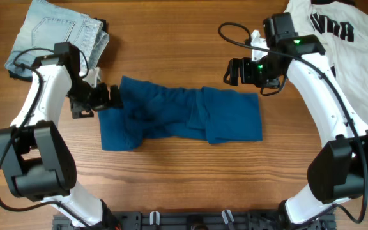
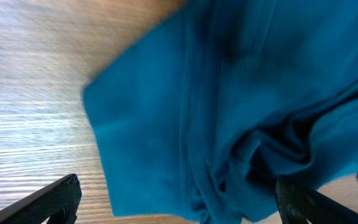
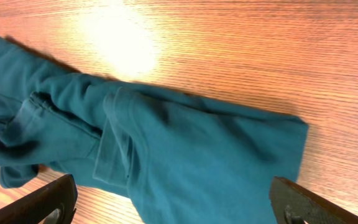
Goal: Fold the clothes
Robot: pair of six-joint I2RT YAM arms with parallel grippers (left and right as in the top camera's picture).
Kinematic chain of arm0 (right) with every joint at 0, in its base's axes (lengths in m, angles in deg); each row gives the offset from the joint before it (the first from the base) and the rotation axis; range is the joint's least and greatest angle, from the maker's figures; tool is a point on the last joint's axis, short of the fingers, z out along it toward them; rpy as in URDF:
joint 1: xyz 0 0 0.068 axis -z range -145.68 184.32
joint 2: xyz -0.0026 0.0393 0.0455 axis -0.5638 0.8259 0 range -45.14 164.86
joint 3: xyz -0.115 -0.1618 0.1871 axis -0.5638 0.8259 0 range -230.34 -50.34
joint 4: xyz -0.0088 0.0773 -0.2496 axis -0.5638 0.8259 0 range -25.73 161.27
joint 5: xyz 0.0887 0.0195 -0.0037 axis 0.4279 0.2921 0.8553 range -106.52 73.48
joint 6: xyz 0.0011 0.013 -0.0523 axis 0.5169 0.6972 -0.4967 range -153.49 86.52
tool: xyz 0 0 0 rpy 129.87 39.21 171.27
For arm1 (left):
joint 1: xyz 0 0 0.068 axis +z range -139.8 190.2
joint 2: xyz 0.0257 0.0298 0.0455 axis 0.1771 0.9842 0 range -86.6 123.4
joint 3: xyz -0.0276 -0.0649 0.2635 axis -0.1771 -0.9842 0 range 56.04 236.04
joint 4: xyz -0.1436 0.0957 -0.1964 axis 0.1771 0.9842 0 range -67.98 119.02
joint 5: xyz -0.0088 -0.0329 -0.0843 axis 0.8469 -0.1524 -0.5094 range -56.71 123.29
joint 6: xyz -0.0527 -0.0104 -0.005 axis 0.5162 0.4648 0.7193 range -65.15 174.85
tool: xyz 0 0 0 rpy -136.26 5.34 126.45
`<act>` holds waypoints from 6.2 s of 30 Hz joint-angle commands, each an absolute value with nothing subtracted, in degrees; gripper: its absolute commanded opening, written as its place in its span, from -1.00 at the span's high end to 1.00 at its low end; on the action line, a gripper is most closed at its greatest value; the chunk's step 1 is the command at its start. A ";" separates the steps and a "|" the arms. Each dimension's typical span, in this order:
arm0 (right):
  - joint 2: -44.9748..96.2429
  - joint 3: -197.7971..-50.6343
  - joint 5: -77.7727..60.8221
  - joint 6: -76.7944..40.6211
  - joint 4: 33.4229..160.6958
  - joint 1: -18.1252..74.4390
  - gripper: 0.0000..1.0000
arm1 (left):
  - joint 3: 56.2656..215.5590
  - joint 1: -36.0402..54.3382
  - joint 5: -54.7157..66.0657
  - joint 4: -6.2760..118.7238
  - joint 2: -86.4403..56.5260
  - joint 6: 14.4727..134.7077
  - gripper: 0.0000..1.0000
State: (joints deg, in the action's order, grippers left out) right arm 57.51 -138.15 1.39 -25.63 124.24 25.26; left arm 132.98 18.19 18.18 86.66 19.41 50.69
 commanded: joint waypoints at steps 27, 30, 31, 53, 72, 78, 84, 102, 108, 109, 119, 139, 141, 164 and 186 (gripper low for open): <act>56.64 -138.94 -1.78 -28.95 125.27 25.46 -0.99 | 115.87 15.72 2.24 62.94 19.19 41.66 -1.00; 56.64 -138.94 -1.78 -28.88 125.18 25.46 -0.99 | 115.87 15.52 2.18 63.32 19.22 41.55 -1.00; 56.64 -138.94 -1.78 -28.91 125.20 25.46 -0.99 | 115.87 15.37 2.18 63.29 19.22 41.55 -1.00; 56.64 -138.94 -1.73 -28.38 125.86 25.46 -0.99 | 115.87 20.13 -12.07 63.95 19.15 29.55 -1.00; 56.64 -138.94 -1.51 -26.83 125.59 24.95 -0.01 | 115.87 14.82 5.19 56.04 19.15 54.51 0.89; 56.64 -138.76 -1.49 -25.52 125.55 24.95 0.04 | 116.53 13.58 6.37 58.40 18.82 54.60 0.92; 56.64 -129.36 7.99 -24.40 120.59 24.91 0.91 | 128.46 15.85 7.31 70.40 12.66 56.85 0.92; 56.66 -108.31 20.98 -18.76 97.75 24.80 0.92 | 140.48 8.22 14.24 79.62 6.50 57.29 0.92; 58.82 -107.13 20.91 -16.80 95.23 24.80 0.92 | 140.48 -1.92 11.84 73.68 6.50 62.19 0.92; 59.39 -107.13 20.82 -16.82 95.19 24.80 0.92 | 140.48 -3.93 11.60 72.43 6.50 63.69 0.92; 60.14 -107.27 24.95 -15.27 91.87 25.89 0.91 | 140.48 -16.61 11.27 66.20 10.43 71.91 0.92; 48.18 -118.59 39.47 -18.68 93.97 47.90 0.92 | 143.58 -15.67 10.61 62.55 10.69 72.24 -1.00; 48.18 -118.59 36.17 -21.50 96.35 43.84 0.69 | 145.11 -10.75 10.61 63.08 7.39 72.24 -1.00; 56.64 -118.50 9.81 -22.79 94.93 17.81 0.13 | 145.20 9.84 16.12 74.40 5.36 67.02 -1.00; 51.04 -127.57 0.87 -27.53 112.06 29.74 0.92 | 145.20 9.84 20.97 76.10 5.36 65.49 -1.00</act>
State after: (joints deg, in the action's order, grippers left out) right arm 51.44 -126.35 3.97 -24.97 111.54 27.51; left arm 144.98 9.84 20.21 76.06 4.92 66.89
